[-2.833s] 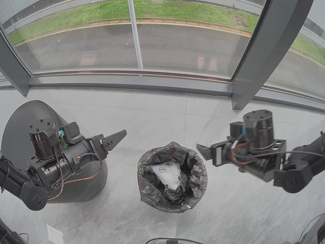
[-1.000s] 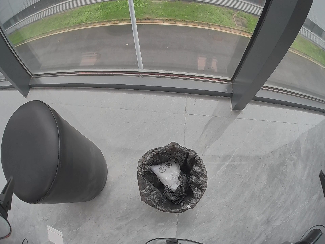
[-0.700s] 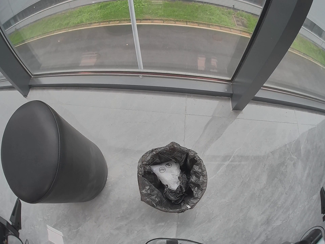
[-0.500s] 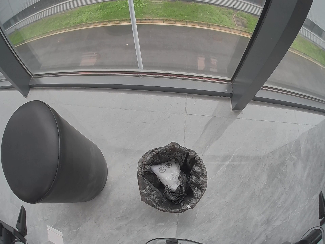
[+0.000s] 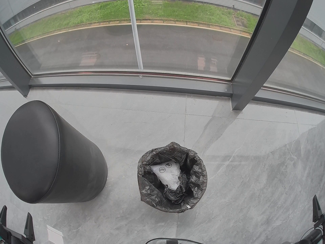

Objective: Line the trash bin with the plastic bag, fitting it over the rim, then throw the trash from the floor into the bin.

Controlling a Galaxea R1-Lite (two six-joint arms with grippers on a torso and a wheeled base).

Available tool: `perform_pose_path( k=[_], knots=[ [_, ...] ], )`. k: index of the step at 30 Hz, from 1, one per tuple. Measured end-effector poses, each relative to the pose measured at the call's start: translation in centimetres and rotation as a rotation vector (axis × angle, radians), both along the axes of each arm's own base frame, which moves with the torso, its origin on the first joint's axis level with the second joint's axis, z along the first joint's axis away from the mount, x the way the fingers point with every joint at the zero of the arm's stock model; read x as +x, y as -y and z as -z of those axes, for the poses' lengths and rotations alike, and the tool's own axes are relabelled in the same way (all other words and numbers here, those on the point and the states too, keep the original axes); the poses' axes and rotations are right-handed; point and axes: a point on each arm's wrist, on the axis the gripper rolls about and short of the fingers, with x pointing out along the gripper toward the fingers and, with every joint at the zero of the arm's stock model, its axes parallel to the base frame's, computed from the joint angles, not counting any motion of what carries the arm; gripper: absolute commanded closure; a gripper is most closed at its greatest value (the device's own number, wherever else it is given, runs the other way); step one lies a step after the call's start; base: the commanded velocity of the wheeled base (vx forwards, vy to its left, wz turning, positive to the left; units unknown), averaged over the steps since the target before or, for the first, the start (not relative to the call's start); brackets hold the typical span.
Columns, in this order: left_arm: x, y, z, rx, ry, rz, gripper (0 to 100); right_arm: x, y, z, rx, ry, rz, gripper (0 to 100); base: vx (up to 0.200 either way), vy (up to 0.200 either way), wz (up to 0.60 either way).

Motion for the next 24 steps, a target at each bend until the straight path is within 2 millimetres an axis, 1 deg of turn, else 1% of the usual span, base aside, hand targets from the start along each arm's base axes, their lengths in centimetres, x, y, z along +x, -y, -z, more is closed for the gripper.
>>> perform_pose_path(
  k=[3,7,12,15,17,24],
  knots=[
    [0.0,0.2,0.1,-0.030,0.010,0.072,0,0.3,-0.1,0.2,0.007,0.041,-0.028,0,0.000,0.000,0.00],
    [0.1,0.3,0.1,-0.043,0.038,0.123,0,0.6,-0.2,0.8,0.019,0.040,-0.081,0,0.000,0.000,0.00],
    [0.2,0.4,0.3,-0.045,0.041,0.189,0,0.7,-0.5,1.1,0.031,0.026,-0.242,0,0.000,0.000,0.00],
    [0.2,0.4,0.3,-0.047,0.042,0.213,0,0.7,-0.6,1.2,0.023,0.022,-0.285,0,0.000,0.000,0.00],
    [0.3,0.4,0.4,-0.051,0.044,0.214,0,0.8,-0.6,1.2,0.023,0.022,-0.274,0,0.000,0.000,0.00],
    [0.2,0.3,0.4,-0.071,0.057,0.164,0,0.8,-0.3,1.2,0.047,0.025,-0.148,0,0.000,0.000,0.00]
  ],
)
